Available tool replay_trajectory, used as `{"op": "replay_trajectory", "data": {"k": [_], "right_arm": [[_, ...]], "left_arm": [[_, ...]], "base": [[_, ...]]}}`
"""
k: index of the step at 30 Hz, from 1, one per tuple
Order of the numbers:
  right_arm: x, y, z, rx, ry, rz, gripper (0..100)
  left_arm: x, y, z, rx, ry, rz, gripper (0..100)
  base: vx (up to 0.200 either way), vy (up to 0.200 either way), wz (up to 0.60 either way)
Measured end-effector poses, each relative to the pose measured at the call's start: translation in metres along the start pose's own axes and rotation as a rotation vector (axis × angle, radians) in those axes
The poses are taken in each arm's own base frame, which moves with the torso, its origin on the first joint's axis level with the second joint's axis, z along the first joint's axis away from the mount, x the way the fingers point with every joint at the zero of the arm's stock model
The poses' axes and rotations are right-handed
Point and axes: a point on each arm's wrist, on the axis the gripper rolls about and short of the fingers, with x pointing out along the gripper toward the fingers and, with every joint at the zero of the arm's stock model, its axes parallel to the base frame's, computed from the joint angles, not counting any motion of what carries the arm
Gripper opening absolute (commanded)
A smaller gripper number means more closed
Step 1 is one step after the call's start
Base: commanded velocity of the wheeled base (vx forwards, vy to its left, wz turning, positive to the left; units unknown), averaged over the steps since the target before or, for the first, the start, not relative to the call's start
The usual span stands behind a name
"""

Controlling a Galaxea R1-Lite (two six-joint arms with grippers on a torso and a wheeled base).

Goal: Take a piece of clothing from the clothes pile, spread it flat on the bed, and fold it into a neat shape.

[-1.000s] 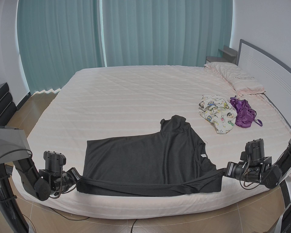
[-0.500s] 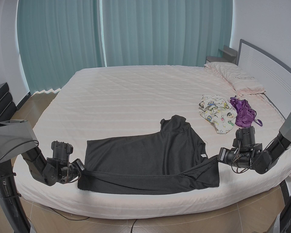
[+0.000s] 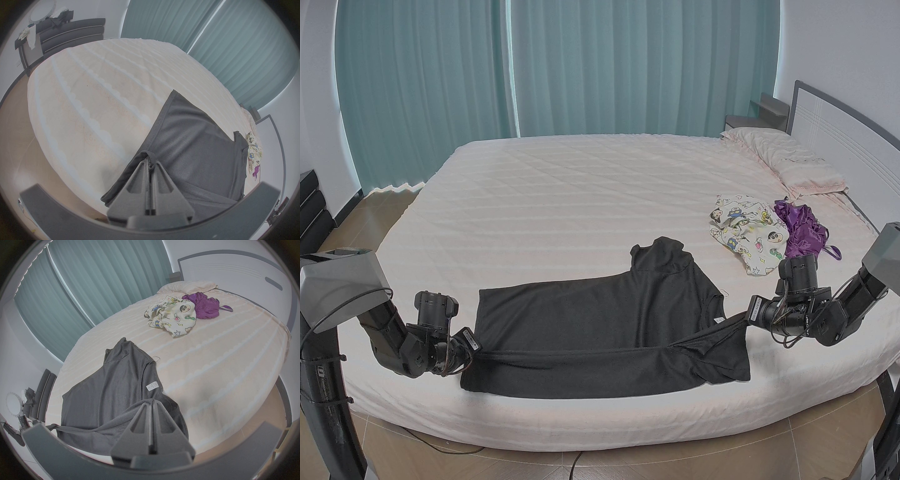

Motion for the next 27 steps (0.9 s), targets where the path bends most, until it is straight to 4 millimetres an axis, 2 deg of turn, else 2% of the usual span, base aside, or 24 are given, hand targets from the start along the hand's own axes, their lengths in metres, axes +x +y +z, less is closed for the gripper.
{"op": "replay_trajectory", "data": {"k": [16, 17, 18, 19, 27], "right_arm": [[0.024, 0.001, 0.001, 0.04, 0.002, -0.001, 0], [0.026, 0.001, 0.001, 0.046, 0.003, -0.001, 0], [0.029, 0.002, 0.001, 0.053, 0.004, 0.001, 0], [0.031, 0.002, 0.001, 0.059, 0.006, 0.001, 100], [0.049, 0.004, 0.001, 0.162, 0.007, 0.006, 100]], "left_arm": [[0.018, -0.005, 0.007, -0.007, 0.007, 0.012, 0], [0.019, -0.005, 0.007, -0.007, 0.011, 0.017, 100], [0.021, -0.005, 0.008, -0.008, 0.013, 0.019, 100], [0.022, -0.004, 0.008, -0.009, 0.015, 0.022, 100], [0.031, -0.003, 0.01, -0.016, 0.021, 0.034, 100]], "base": [[0.0, 0.0, 0.0], [0.0, 0.0, 0.0], [0.0, 0.0, 0.0], [0.0, 0.0, 0.0], [0.0, 0.0, 0.0]]}}
